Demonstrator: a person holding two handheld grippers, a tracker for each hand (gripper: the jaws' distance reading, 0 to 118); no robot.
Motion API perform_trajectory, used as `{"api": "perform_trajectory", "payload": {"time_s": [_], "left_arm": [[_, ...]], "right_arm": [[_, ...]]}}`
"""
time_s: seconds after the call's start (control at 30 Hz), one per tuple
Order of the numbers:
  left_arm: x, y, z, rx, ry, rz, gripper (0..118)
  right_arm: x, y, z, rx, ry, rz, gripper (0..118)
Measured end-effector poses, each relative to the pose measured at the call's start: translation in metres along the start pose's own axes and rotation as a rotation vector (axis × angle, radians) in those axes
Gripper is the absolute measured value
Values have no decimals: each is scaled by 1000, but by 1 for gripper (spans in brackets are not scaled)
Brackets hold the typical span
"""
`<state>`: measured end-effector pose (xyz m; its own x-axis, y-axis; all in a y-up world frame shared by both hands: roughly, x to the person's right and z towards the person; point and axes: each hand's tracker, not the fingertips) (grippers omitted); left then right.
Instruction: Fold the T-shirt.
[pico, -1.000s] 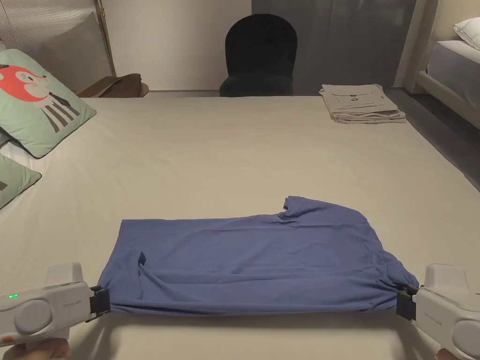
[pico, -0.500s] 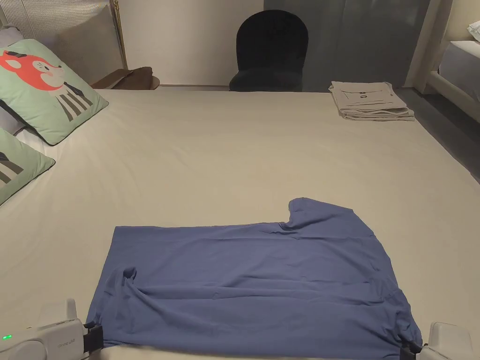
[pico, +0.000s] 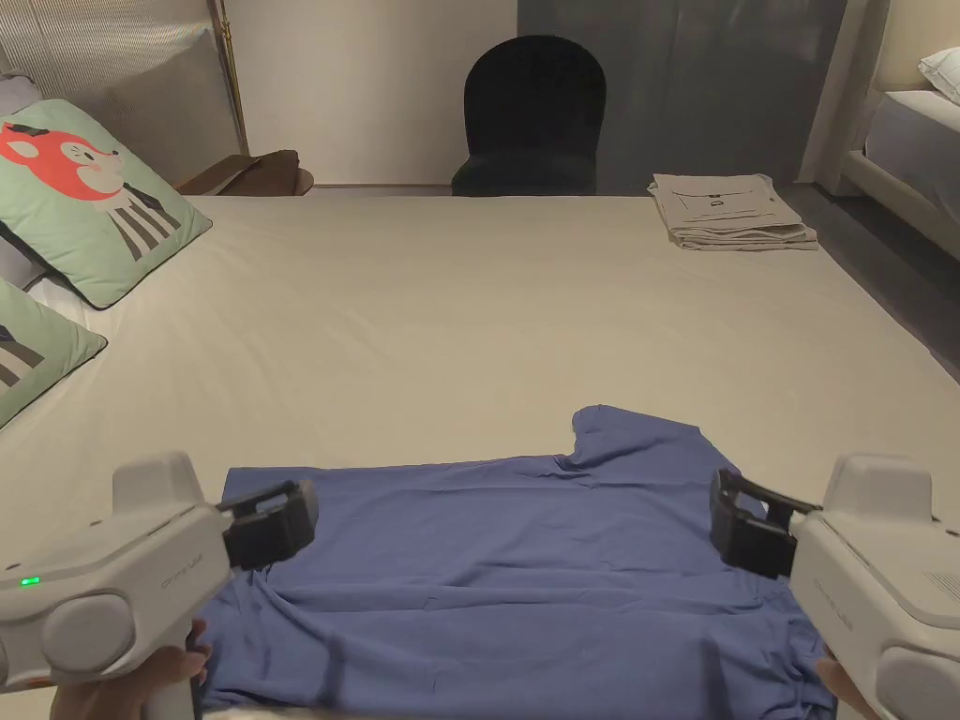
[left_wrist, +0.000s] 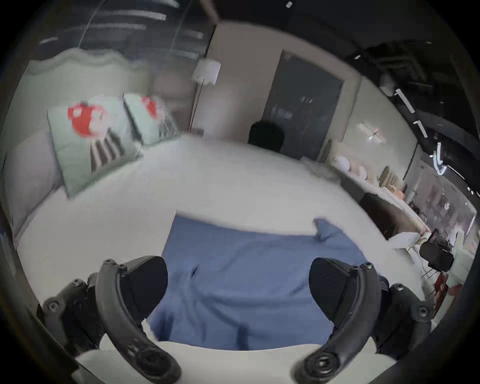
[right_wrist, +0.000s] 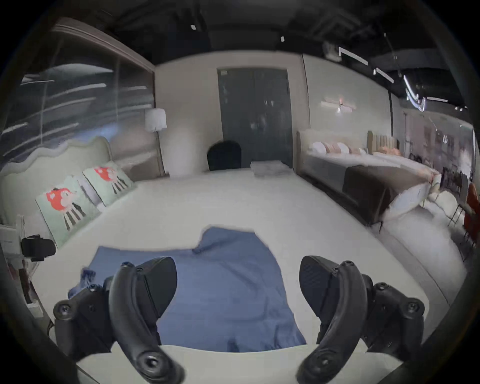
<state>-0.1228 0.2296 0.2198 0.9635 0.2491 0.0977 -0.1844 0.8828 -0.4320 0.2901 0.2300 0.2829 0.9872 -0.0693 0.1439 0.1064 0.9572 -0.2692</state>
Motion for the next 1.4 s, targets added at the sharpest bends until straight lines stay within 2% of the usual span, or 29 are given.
{"api": "perform_trajectory", "payload": {"time_s": [0.2,0.27,0.3,0.37,0.4,0.43,0.47,0.67,0.8,1.0,1.17,1.2,1.3,1.33,1.4], "left_arm": [[30,18,8,232,-14,-64,107],[36,19,8,275,-1,-112,96],[39,19,6,285,16,-134,85],[42,19,0,260,21,-142,45],[42,18,-4,258,18,-148,20],[41,17,-7,256,13,-150,0],[41,18,-12,242,7,-153,0],[32,23,-32,195,-5,-144,0],[22,34,-60,117,30,-210,0],[-27,57,-139,-117,30,-164,0],[-73,55,-212,-270,93,-149,1],[-81,54,-225,-293,114,-115,9],[-102,44,-259,-396,153,-25,94],[-108,39,-271,-468,150,-21,111],[-115,30,-281,-486,199,-21,108]], "right_arm": [[-29,24,3,130,-9,77,98],[-35,27,4,156,-14,92,92],[-37,27,3,170,-17,98,85],[-41,28,2,183,-24,115,55],[-42,28,0,186,-26,123,35],[-43,28,-1,194,-25,128,4],[-43,28,-4,201,-25,126,0],[-42,28,-20,178,-28,117,0],[-41,31,-40,162,-23,123,0],[-40,35,-79,129,-24,137,0],[-38,33,-112,95,-27,131,0],[-37,31,-119,87,-29,131,0],[-33,29,-134,59,-36,139,0],[-30,28,-139,52,-40,143,0],[-26,25,-145,41,-48,150,0]]}}
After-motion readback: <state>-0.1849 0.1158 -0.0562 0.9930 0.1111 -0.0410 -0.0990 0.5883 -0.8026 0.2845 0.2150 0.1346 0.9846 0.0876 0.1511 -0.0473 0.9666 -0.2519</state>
